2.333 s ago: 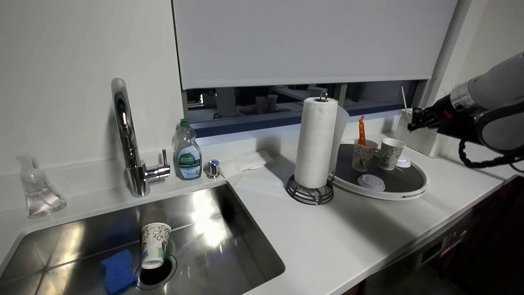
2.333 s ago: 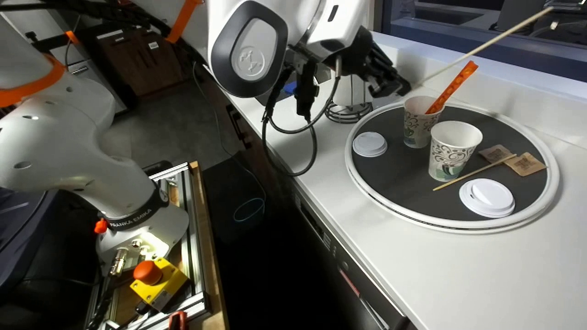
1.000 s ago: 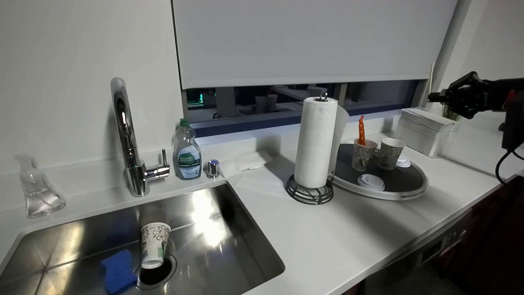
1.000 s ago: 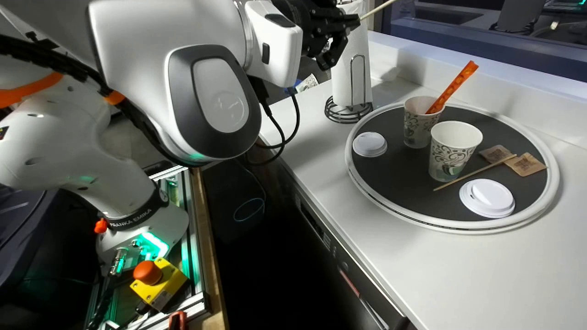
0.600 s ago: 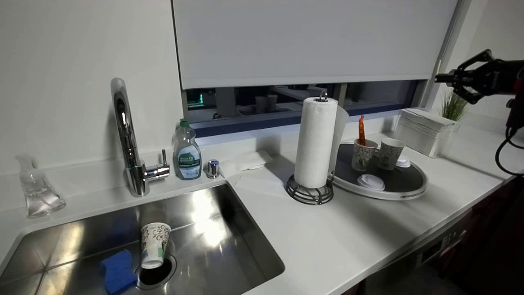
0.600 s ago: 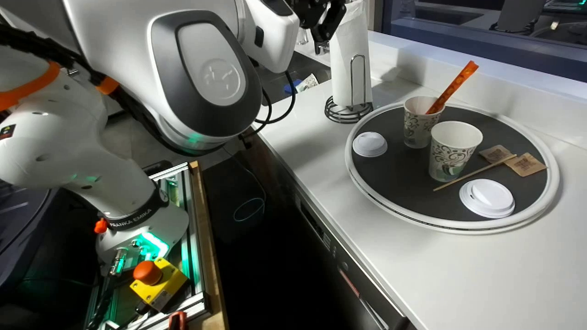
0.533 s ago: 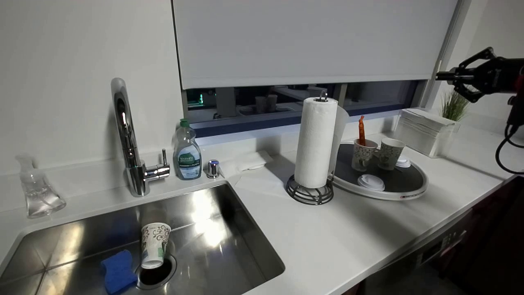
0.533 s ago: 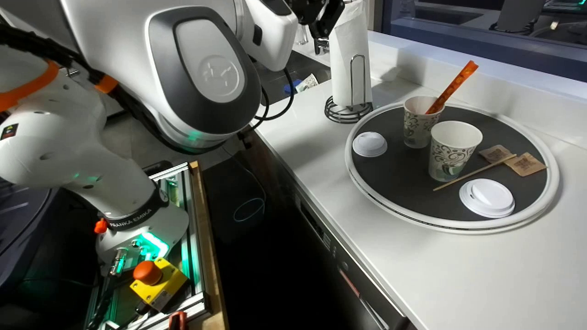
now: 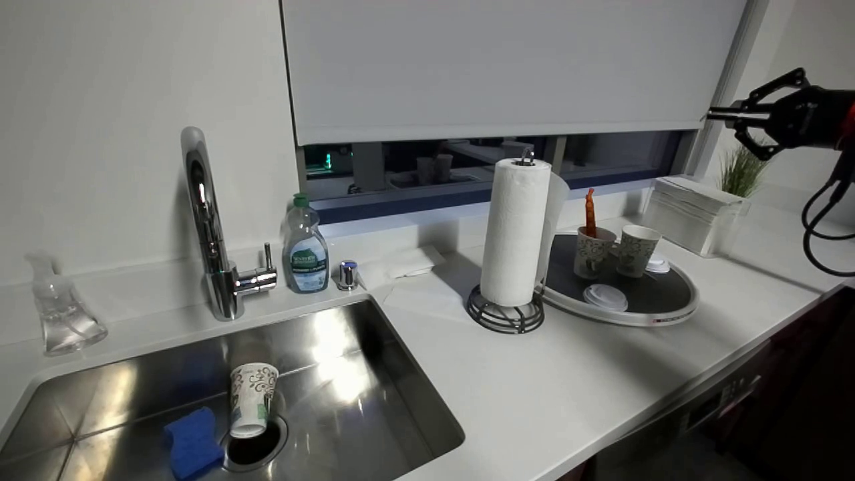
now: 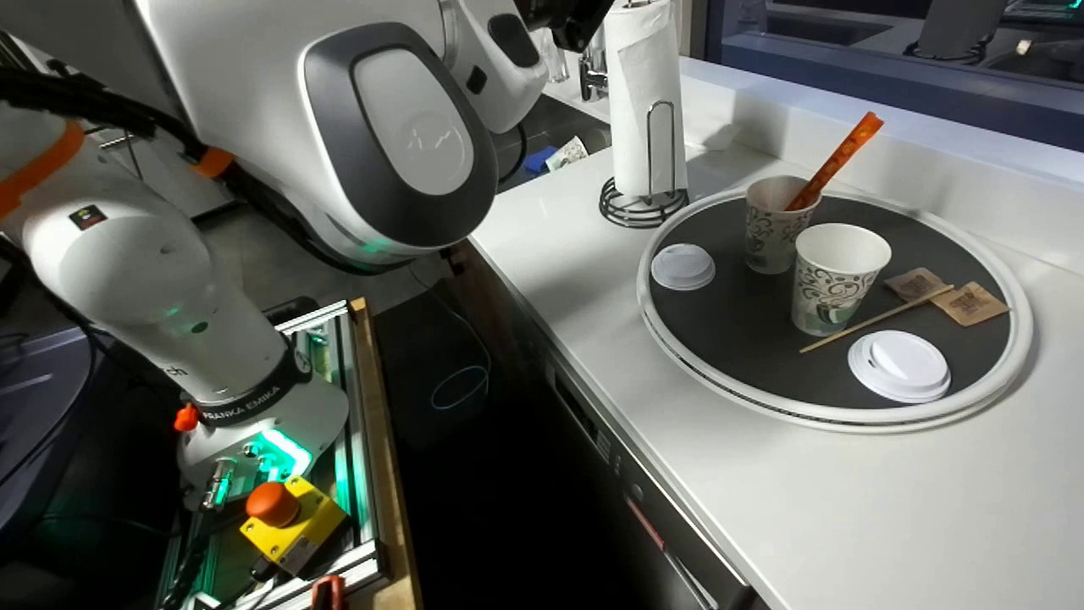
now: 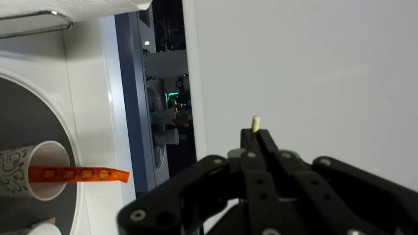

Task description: Pick up one stick from the tray and put it in the paper on the right

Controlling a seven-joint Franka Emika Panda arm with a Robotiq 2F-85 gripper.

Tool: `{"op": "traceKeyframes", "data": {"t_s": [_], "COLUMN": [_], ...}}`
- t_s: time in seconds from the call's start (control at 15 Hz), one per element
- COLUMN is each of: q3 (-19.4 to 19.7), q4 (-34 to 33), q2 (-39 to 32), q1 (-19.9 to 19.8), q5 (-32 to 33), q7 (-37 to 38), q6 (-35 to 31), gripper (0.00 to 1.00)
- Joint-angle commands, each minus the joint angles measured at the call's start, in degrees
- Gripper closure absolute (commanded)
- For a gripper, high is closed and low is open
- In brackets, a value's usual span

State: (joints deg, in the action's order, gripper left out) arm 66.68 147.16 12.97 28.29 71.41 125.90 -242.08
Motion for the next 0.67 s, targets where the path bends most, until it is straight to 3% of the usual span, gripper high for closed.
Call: {"op": "traceKeyframes", "data": {"t_s": [0.0,0.33,0.53,0.6], "q3": [14.6,36.3,46.5,36.0], "q4": [0.8,-0.9,-3.5,-0.1], "q2": [4.7,11.3,20.3,17.8], "q1": [14.6,35.1,45.1,34.9], "q5": [2.0,4.1,7.8,4.9], "q7": [6.0,10.4,12.6,7.6], "q6": [0.0,0.4,4.6,6.9], "gripper": [0.99,0.99,0.99,0.94]}}
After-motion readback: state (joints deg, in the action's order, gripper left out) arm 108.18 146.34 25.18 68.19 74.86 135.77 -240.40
